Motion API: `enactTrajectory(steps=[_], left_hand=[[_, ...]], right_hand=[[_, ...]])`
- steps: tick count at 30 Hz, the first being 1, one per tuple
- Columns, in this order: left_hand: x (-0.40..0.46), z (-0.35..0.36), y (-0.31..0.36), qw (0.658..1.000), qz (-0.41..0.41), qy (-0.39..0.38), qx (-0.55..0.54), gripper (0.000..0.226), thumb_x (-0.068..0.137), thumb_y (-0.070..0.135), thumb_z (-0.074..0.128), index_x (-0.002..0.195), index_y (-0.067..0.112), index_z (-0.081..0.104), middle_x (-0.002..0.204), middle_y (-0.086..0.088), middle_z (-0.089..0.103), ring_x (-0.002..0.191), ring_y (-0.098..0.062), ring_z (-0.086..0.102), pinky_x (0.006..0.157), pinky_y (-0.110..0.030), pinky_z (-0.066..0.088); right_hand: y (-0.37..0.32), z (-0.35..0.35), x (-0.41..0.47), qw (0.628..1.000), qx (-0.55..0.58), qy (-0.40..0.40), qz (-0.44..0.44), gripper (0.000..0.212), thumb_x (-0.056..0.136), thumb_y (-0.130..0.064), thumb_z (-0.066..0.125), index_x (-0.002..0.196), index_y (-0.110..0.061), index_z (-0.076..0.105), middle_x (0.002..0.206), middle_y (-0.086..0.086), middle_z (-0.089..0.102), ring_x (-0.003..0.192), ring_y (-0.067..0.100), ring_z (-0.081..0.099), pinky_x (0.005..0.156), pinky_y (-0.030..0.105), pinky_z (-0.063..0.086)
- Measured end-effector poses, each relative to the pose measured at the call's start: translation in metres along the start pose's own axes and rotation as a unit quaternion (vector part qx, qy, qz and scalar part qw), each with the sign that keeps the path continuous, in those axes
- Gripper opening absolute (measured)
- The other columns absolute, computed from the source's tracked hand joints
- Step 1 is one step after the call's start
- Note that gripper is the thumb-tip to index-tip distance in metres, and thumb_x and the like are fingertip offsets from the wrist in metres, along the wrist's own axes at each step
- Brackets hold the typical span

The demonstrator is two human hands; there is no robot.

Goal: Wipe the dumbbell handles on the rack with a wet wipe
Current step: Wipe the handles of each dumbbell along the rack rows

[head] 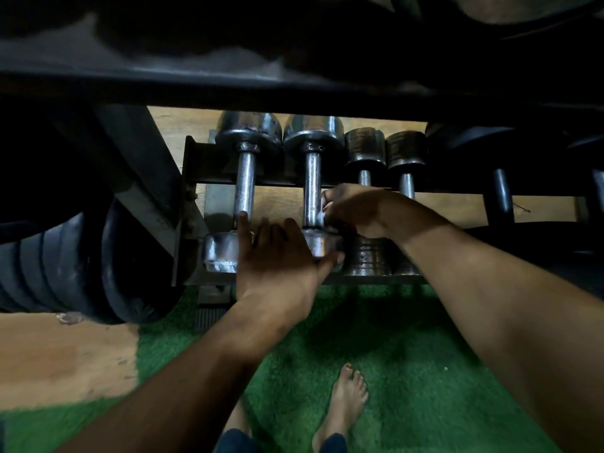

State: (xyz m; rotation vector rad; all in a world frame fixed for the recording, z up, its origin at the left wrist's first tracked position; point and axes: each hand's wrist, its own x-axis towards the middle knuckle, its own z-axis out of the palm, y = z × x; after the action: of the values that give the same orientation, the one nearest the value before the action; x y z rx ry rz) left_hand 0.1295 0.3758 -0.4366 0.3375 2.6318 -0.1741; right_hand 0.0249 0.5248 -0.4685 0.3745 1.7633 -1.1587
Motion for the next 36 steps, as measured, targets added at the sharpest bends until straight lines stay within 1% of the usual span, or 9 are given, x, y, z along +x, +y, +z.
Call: enactTrajectory(steps=[3, 7, 10, 14, 19, 25, 29, 32, 36], left_hand=[[0.001, -0.001, 0.000, 1.000, 0.001, -0.005, 0.003, 0.106, 0.087, 0.077, -0.004, 0.135, -0.002, 0.049, 0.126, -0.017, 0.060, 0.128, -0.036, 0.049, 0.120, -0.064, 0.001], [0.002, -0.003, 0.000, 1.000, 0.002, -0.007, 0.003, 0.108, 0.085, 0.076, -0.008, 0.135, -0.002, 0.047, 0.127, -0.017, 0.059, 0.130, -0.035, 0.047, 0.120, -0.065, 0.000], [0.001, -0.001, 0.001, 1.000, 0.005, 0.003, -0.010, 0.105, 0.088, 0.076, -0.002, 0.132, -0.004, 0.050, 0.124, -0.019, 0.061, 0.129, -0.037, 0.049, 0.120, -0.065, 0.000], [0.001, 0.000, 0.001, 1.000, 0.008, -0.002, -0.008, 0.106, 0.088, 0.075, -0.003, 0.134, -0.005, 0.049, 0.128, -0.021, 0.060, 0.131, -0.039, 0.048, 0.120, -0.065, 0.001], [0.001, -0.001, 0.000, 1.000, -0.002, -0.002, -0.004, 0.107, 0.089, 0.077, -0.003, 0.143, -0.006, 0.040, 0.138, -0.021, 0.056, 0.139, -0.038, 0.043, 0.120, -0.064, 0.001], [0.001, 0.003, 0.000, 1.000, 0.002, 0.010, -0.013, 0.105, 0.089, 0.076, 0.001, 0.135, -0.005, 0.049, 0.129, -0.021, 0.061, 0.134, -0.038, 0.047, 0.121, -0.064, 0.003], [0.001, 0.002, 0.000, 1.000, -0.004, 0.011, -0.019, 0.104, 0.088, 0.077, 0.000, 0.132, -0.002, 0.050, 0.126, -0.018, 0.062, 0.134, -0.037, 0.047, 0.121, -0.063, 0.003], [0.000, 0.001, 0.002, 1.000, -0.001, 0.009, -0.012, 0.100, 0.091, 0.077, 0.004, 0.128, -0.002, 0.052, 0.124, -0.018, 0.061, 0.135, -0.038, 0.046, 0.120, -0.064, 0.002], [0.000, 0.002, 0.001, 1.000, 0.000, 0.008, -0.015, 0.100, 0.092, 0.076, 0.006, 0.130, -0.004, 0.052, 0.129, -0.020, 0.060, 0.139, -0.039, 0.043, 0.120, -0.064, 0.003]], right_hand=[[-0.002, 0.003, 0.007, 0.999, 0.045, 0.001, 0.030, 0.030, 0.089, 0.019, 0.034, 0.094, -0.001, 0.056, 0.067, 0.010, 0.058, 0.054, 0.014, 0.051, 0.046, 0.021, 0.040], [-0.001, 0.008, 0.019, 0.983, 0.167, 0.079, 0.012, 0.038, 0.087, 0.019, 0.033, 0.104, 0.002, 0.062, 0.092, 0.023, 0.067, 0.079, 0.028, 0.061, 0.060, 0.031, 0.045], [0.008, 0.010, 0.019, 0.980, 0.127, 0.144, -0.045, 0.025, 0.085, 0.017, 0.044, 0.082, -0.005, 0.056, 0.072, 0.016, 0.052, 0.062, 0.021, 0.048, 0.050, 0.022, 0.037], [0.014, 0.004, 0.011, 0.991, -0.016, 0.121, -0.050, 0.022, 0.090, 0.005, 0.053, 0.082, -0.014, 0.057, 0.068, 0.000, 0.054, 0.059, 0.012, 0.051, 0.055, 0.022, 0.045], [0.003, 0.005, 0.021, 0.960, 0.090, 0.242, -0.105, 0.024, 0.079, 0.016, 0.056, 0.079, -0.008, 0.060, 0.060, 0.005, 0.058, 0.047, 0.013, 0.054, 0.051, 0.025, 0.045], [0.000, 0.005, 0.011, 0.981, 0.093, 0.158, -0.066, 0.022, 0.082, 0.019, 0.049, 0.077, 0.000, 0.058, 0.060, 0.013, 0.051, 0.050, 0.019, 0.048, 0.043, 0.019, 0.039], [-0.008, 0.007, 0.025, 0.948, 0.197, 0.237, -0.079, 0.031, 0.086, 0.016, 0.047, 0.074, -0.010, 0.059, 0.073, 0.011, 0.058, 0.066, 0.021, 0.055, 0.061, 0.032, 0.047], [-0.007, 0.013, 0.025, 0.939, 0.266, 0.212, -0.052, 0.030, 0.096, 0.001, 0.045, 0.078, -0.020, 0.054, 0.078, 0.000, 0.054, 0.068, 0.011, 0.051, 0.068, 0.029, 0.047], [-0.017, 0.018, 0.029, 0.886, 0.396, 0.238, -0.022, 0.029, 0.097, -0.001, 0.047, 0.071, -0.011, 0.054, 0.043, -0.003, 0.050, 0.042, 0.010, 0.046, 0.048, 0.023, 0.033]])
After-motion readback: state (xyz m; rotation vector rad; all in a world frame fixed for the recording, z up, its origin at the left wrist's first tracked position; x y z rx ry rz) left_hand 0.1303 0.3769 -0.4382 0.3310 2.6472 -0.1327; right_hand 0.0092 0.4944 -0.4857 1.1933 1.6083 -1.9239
